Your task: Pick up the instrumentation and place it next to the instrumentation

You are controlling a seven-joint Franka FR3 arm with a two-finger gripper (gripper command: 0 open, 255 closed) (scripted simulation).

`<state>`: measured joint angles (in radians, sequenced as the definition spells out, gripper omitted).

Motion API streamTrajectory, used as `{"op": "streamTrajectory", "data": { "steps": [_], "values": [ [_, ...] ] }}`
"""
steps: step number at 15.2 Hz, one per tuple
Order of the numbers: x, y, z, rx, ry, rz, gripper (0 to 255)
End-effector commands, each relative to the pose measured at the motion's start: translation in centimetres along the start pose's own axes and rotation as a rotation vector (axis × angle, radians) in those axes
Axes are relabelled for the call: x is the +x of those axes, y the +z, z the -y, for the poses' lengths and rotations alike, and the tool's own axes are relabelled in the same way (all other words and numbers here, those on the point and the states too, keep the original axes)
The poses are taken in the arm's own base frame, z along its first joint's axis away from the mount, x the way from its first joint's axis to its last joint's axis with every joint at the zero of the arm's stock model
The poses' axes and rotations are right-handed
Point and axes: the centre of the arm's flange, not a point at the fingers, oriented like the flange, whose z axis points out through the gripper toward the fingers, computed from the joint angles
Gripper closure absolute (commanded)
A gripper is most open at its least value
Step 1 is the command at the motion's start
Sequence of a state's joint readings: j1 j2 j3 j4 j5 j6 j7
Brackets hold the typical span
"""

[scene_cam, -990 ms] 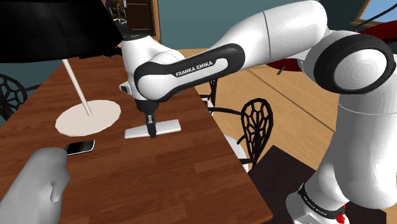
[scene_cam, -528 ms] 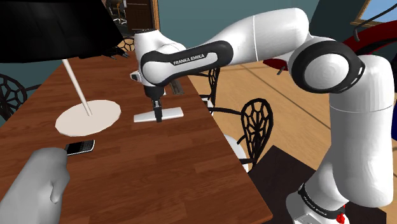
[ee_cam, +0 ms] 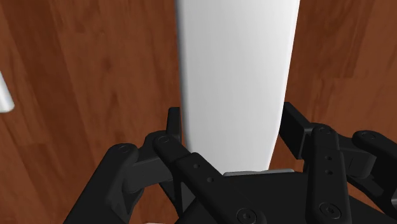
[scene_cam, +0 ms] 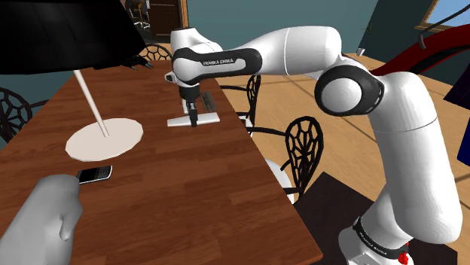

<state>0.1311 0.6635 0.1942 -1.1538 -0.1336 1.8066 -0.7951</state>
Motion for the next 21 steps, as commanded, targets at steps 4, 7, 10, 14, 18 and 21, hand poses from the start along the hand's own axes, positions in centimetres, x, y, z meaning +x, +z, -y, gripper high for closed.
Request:
{"op": "streamTrajectory", "data": {
  "steps": [4, 7, 10, 14, 18, 21],
  "values": [
    [-2.0, 0.6, -6.2, 0.000, -0.001, 0.000, 255],
    [-2.0, 2.2, -6.1, 0.000, -0.001, 0.000, 255],
    [-2.0, 3.8, -6.1, 0.000, -0.001, 0.000, 255],
    [-2.0, 5.9, -6.1, 0.000, -0.001, 0.000, 255],
    [-2.0, 7.5, -6.1, 0.000, -0.001, 0.000, 255],
    [-2.0, 7.5, -6.1, 0.000, -0.001, 0.000, 255]
  ]
}}
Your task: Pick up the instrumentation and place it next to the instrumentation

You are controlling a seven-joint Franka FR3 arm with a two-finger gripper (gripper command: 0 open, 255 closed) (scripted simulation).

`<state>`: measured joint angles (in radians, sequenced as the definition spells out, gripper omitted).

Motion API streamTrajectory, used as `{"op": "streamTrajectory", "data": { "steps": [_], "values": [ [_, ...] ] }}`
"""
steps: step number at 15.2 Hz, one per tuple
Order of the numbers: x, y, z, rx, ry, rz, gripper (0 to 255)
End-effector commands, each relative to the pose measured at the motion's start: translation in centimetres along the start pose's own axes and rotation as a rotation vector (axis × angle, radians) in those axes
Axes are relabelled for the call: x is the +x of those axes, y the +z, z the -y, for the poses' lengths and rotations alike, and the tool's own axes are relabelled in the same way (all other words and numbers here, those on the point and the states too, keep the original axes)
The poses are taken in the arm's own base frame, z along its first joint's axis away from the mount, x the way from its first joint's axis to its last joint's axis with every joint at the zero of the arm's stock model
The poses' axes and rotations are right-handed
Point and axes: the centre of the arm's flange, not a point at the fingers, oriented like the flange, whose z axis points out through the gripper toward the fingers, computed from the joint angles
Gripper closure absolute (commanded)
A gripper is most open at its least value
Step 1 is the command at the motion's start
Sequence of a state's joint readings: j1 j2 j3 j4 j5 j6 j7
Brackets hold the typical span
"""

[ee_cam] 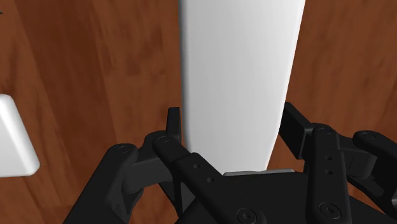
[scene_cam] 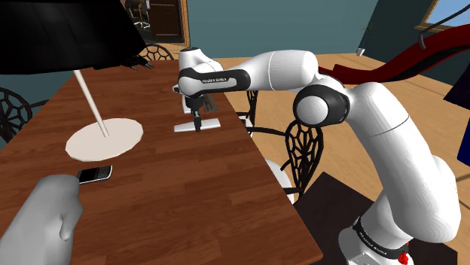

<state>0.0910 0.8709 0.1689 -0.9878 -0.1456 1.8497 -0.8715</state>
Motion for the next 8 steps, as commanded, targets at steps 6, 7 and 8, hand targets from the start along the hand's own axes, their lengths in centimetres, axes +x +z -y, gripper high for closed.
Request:
{"op": "streamTrajectory", "data": {
  "steps": [6, 7, 8],
  "values": [
    [0.01, -0.02, 0.00, -0.001, 0.000, 0.000, 0],
    [0.01, -0.02, 0.00, -0.001, 0.000, 0.000, 0],
    [0.01, -0.02, 0.00, -0.001, 0.000, 0.000, 0]
  ]
}}
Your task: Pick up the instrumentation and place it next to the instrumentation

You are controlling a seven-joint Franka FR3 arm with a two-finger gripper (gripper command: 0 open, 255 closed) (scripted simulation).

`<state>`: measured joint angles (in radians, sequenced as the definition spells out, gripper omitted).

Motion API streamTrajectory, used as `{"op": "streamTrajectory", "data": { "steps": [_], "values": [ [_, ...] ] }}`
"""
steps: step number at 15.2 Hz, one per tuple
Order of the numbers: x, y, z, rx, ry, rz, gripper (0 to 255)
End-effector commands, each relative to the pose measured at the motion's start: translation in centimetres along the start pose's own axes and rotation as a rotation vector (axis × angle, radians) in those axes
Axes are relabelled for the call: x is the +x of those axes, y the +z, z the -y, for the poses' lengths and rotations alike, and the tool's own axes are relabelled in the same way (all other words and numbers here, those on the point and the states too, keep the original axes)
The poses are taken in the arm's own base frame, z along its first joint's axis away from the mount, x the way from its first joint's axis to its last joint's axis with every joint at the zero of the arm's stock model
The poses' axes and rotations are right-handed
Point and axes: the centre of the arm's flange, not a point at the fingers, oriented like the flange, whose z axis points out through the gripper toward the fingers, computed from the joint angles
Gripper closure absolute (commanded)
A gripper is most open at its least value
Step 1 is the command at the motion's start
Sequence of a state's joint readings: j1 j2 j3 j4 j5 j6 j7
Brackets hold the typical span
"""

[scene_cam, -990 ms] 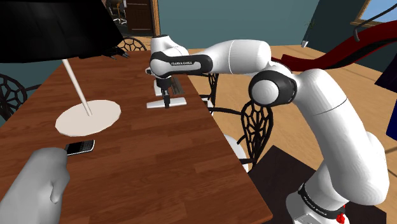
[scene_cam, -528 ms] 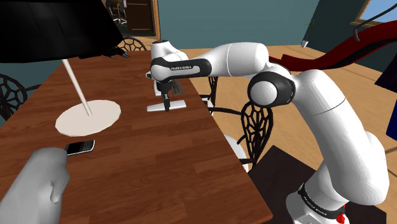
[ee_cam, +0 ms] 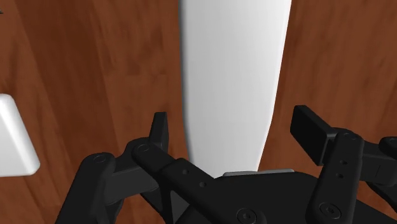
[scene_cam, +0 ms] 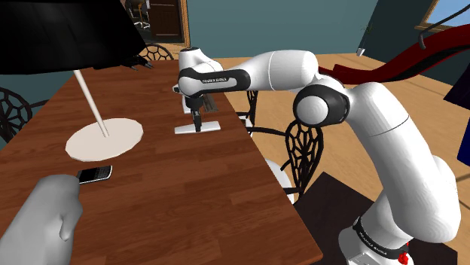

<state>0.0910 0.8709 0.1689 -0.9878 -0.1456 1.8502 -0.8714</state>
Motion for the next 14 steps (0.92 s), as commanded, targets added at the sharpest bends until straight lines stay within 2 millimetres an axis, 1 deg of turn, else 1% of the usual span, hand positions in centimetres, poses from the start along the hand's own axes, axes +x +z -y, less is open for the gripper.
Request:
{"op": "streamTrajectory", "data": {
  "steps": [1, 2, 5, 6, 14],
  "values": [
    [0.0, 0.0, 0.0, 0.000, 0.000, 0.000, 0],
    [0.0, 0.0, 0.0, 0.000, 0.000, 0.000, 0],
    [0.0, -4.0, 0.0, 0.000, 0.000, 0.000, 0],
    [0.0, -5.0, 0.0, 0.000, 0.000, 0.000, 0],
    [0.0, -5.0, 0.0, 0.000, 0.000, 0.000, 0]
  ]
}}
